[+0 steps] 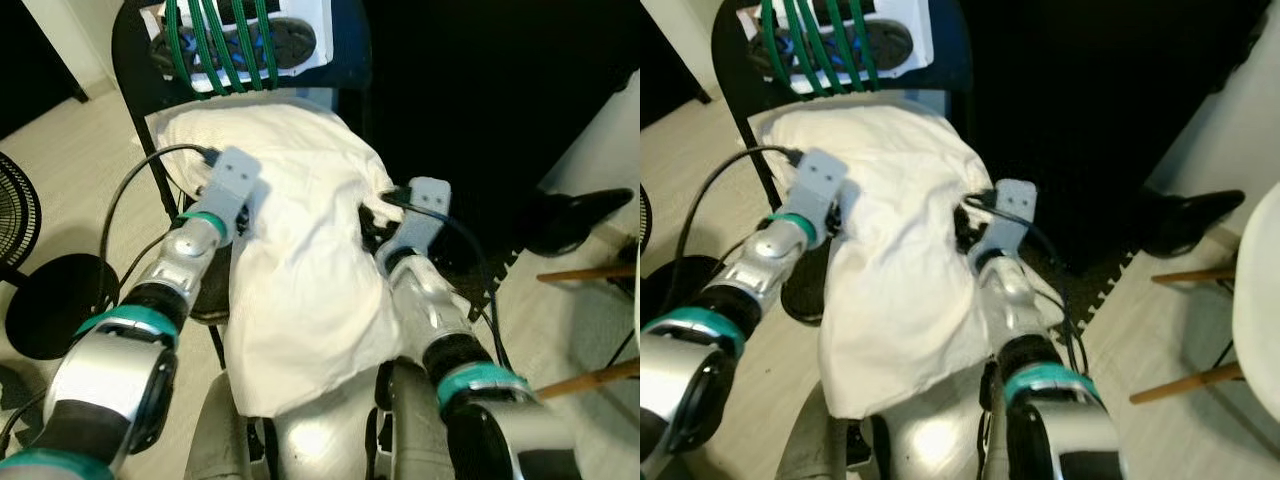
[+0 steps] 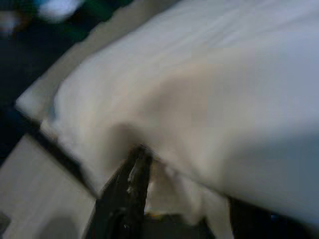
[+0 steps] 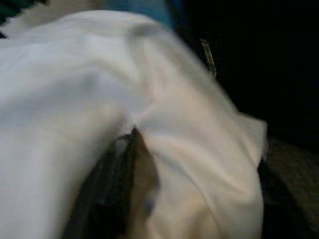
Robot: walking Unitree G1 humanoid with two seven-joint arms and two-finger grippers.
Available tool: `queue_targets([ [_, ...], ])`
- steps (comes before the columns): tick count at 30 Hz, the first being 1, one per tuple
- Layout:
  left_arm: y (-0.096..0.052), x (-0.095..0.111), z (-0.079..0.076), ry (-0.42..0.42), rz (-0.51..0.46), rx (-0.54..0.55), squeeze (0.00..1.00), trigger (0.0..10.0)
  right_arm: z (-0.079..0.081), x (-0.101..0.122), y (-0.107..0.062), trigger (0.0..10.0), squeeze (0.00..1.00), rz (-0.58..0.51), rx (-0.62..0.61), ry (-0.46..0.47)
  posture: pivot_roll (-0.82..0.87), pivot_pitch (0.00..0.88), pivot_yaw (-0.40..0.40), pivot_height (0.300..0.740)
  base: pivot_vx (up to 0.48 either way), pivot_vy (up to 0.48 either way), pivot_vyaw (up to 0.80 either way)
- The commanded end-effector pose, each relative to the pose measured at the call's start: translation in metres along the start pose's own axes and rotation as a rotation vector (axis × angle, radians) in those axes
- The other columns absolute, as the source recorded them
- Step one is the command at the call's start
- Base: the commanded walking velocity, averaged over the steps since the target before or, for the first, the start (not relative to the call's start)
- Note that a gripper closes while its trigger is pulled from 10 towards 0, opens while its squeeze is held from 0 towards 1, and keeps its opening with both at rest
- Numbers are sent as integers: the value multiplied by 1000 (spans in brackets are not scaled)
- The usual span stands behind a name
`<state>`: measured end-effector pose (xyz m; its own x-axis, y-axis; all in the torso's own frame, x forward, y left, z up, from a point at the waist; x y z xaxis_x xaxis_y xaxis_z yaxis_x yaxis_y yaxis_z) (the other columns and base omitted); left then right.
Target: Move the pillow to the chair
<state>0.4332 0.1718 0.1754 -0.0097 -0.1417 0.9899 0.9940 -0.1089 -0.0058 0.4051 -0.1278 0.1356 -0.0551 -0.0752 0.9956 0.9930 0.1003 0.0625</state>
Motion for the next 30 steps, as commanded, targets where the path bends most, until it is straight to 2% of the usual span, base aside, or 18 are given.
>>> queue_targets([
  [1, -7, -11, 16, -32, 11, 36, 1000, 10000, -11, 0, -8, 10000, 1000, -49, -38, 15, -26, 129, 82, 611, 0, 0, 0],
  [2, -7, -11, 16, -32, 11, 36, 1000, 10000, -11, 0, -8, 10000, 1000, -49, -38, 15, -26, 129, 82, 611, 0, 0, 0],
  [3, -13, -19, 27, -68, 17, 79, 1000, 10000, -23, -2, -17, 10000, 0, -67, -88, 18, -23, 97, 73, 611, 0, 0, 0],
  [4, -16, -24, 35, -95, 21, 109, 1000, 10000, -31, -3, -22, 10000, 0, -76, -120, 18, -23, 94, 73, 611, 0, 0, 0],
  [5, -21, -28, 41, -177, -1, 126, 0, 10000, -38, -2, -32, 10000, 0, -107, -140, 4, -23, 82, 71, 611, 0, 0, 0],
  [6, -21, -28, 41, -177, -1, 126, 0, 10000, -38, -2, -32, 10000, 0, -107, -140, 4, -23, 82, 71, 611, 0, 0, 0],
  [9, -34, -29, 60, -346, -108, 182, 0, 10000, -45, 0, -54, 10000, 0, -168, -152, -35, -18, 60, 74, 611, 0, 0, 0],
  [14, -47, -24, 85, -412, -211, 299, 0, 10000, -49, 8, -66, 10000, 0, -219, -179, -76, -8, 45, 74, 611, 0, 0, 0],
  [17, -50, -20, 88, -440, -251, 321, 0, 10000, -54, 14, -69, 10000, 0, -253, -209, -81, -2, 40, 71, 611, 0, 0, 0],
  [20, -52, -12, 70, -474, -317, 265, 0, 10000, -54, 20, -72, 10000, 0, -272, -216, -92, 12, 30, 55, 611, 0, 0, 0],
  [22, -52, -12, 70, -474, -317, 265, 0, 10000, -54, 20, -72, 10000, 0, -272, -216, -92, 12, 30, 55, 611, 0, 0, 0],
  [23, -52, -9, 54, -484, -333, 213, 0, 10000, -45, 20, -71, 10000, 0, -260, -177, -94, 16, 21, 45, 611, 0, 0, 0],
  [24, -52, -9, 54, -484, -333, 213, 0, 10000, -45, 20, -71, 10000, 0, -260, -177, -94, 16, 21, 45, 611, 0, 0, 0],
  [25, -53, -7, 31, -481, -337, 130, 0, 10000, -34, 21, -73, 10000, 0, -251, -128, -88, 24, 10, 40, 611, 0, 0, 0],
  [27, -53, -7, 31, -481, -337, 130, 0, 10000, -34, 21, -73, 10000, 0, -251, -128, -88, 24, 10, 40, 611, 0, 0, 0],
  [28, -55, -6, 5, -480, -337, 51, 0, 10000, -28, 20, -74, 10000, 0, -242, -101, -73, 28, 5, 44, 611, 0, 0, 0],
  [29, -55, -6, 5, -480, -337, 51, 0, 10000, -28, 20, -74, 10000, 0, -242, -101, -73, 28, 5, 44, 611, 0, 0, 0],
  [30, -57, -4, -16, -476, -337, -13, 0, 10000, -23, 19, -74, 10000, 0, -231, -73, -62, 25, 4, 54, 611, 0, 0, 0],
])
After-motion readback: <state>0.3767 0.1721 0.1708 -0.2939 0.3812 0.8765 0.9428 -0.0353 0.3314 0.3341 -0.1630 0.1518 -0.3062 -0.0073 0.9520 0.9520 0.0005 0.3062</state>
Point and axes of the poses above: a point about 5 cm out from each wrist's last joint towards the gripper, its own y axis pointing out of the wrist towards the gripper, its own x axis along the axis of the wrist's last joint, z = x × y, the point moved 3 cm from there along y, pointing out of the wrist towards the gripper, and after that the axes turned 14 degrees about -y, right-handed, at the moved point
